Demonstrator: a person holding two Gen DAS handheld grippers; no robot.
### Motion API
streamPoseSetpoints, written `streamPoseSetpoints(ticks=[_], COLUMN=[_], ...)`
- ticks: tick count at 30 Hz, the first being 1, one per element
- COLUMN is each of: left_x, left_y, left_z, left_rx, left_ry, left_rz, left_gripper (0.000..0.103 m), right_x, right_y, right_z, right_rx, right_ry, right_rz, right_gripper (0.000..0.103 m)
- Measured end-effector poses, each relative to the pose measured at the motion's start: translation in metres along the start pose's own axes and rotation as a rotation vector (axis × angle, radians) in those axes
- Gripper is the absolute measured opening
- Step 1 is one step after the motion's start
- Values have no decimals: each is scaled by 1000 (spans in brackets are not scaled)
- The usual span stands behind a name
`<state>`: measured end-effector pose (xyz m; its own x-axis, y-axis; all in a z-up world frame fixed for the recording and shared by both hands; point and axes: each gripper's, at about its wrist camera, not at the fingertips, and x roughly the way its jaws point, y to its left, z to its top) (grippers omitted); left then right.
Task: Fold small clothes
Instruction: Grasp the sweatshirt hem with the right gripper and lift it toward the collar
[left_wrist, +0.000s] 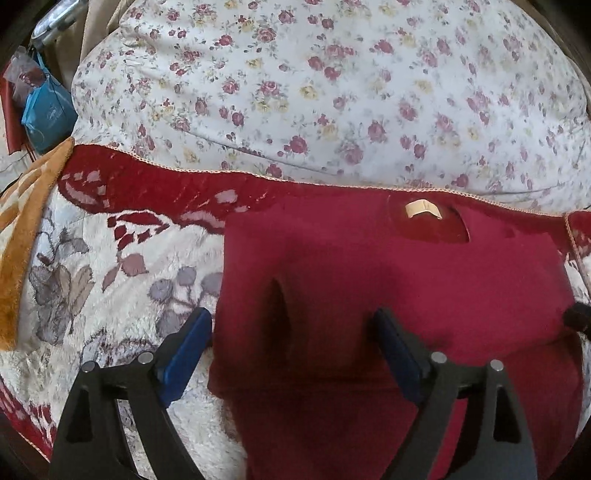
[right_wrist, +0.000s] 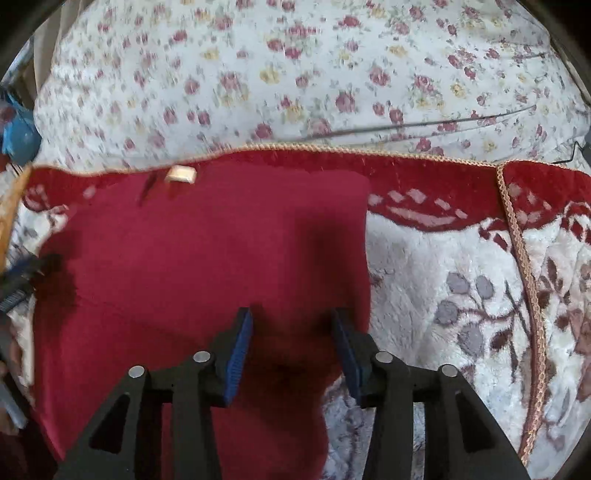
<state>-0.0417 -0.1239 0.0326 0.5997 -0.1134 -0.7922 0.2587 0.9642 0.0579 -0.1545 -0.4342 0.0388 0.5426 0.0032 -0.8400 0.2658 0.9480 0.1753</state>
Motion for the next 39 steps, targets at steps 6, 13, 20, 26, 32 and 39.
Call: streamPoseSetpoints(ticks=[6,13,20,26,32,39], left_x=[14,24,12,-14,-70,-110], left_y=[-3,-4,-4,-1,16,42], left_z=[0,2,-3,-17,-37,-84], left_rx=[0,-11,2,4,-7,-63], left_ry=[32,53,32,6,-41,-44], left_rz=[0,-4,-3,-4,-28,-60], left_gripper=[88,93,93,93,93,93], right_x=[22,51,24,12,-31,-33], right_y=[10,-3,9,-13,0,-11], right_z=[35,44,18,-1,-27,-44], right_rx=[13,48,-19,150,74,94], right_ry=[-84,-37,8,42,-17,-31], right_rz=[18,-43,-92,-25,-37,-9], right_gripper=[64,65,78,82,84,85])
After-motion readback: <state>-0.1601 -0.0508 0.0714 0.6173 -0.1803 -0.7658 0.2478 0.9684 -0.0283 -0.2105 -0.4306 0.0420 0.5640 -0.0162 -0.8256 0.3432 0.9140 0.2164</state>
